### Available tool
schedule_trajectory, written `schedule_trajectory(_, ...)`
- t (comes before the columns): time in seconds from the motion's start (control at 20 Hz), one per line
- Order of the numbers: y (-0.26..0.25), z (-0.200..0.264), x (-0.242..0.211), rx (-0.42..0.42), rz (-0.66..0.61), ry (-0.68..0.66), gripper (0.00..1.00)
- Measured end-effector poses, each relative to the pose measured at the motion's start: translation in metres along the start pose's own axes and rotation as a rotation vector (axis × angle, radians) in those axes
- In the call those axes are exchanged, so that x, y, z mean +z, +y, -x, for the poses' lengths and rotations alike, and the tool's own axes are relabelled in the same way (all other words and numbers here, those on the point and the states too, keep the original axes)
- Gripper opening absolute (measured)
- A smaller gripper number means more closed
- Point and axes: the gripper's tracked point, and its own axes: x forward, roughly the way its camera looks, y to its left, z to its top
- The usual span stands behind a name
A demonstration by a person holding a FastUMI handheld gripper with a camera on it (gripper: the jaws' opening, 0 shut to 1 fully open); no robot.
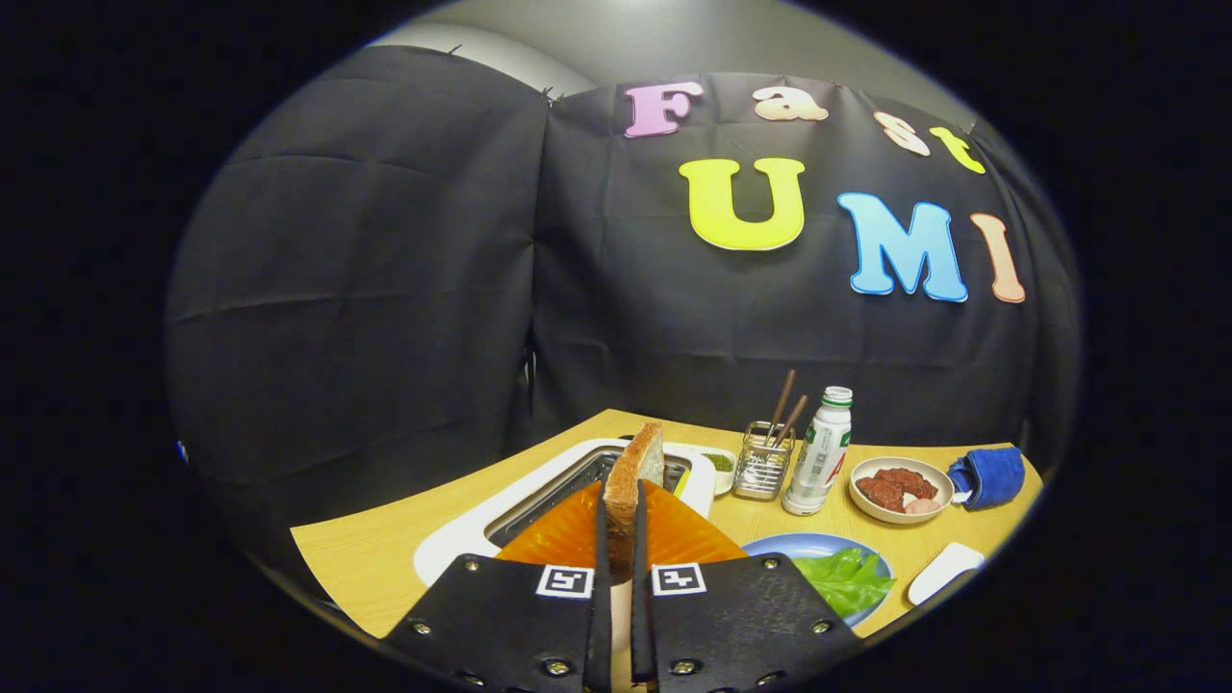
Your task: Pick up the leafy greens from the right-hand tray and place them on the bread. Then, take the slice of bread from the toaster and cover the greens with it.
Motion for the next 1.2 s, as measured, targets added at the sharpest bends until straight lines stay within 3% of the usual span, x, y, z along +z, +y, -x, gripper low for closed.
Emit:
schedule_trajectory(0.4, -0.013, 0.037, 0.061, 0.053, -0.048, -0.107, 0.08)
schedule_trajectory(0.55, -0.034, 0.051, 0.072, 0.029, -0.047, -0.135, 0.08)
schedule_trajectory(1.0, -0.105, 0.070, 0.038, -0.084, -0.059, -0.102, 0.08)
schedule_trajectory(1.2, -0.123, 0.071, 0.011, -0.096, -0.096, -0.057, 0.08)
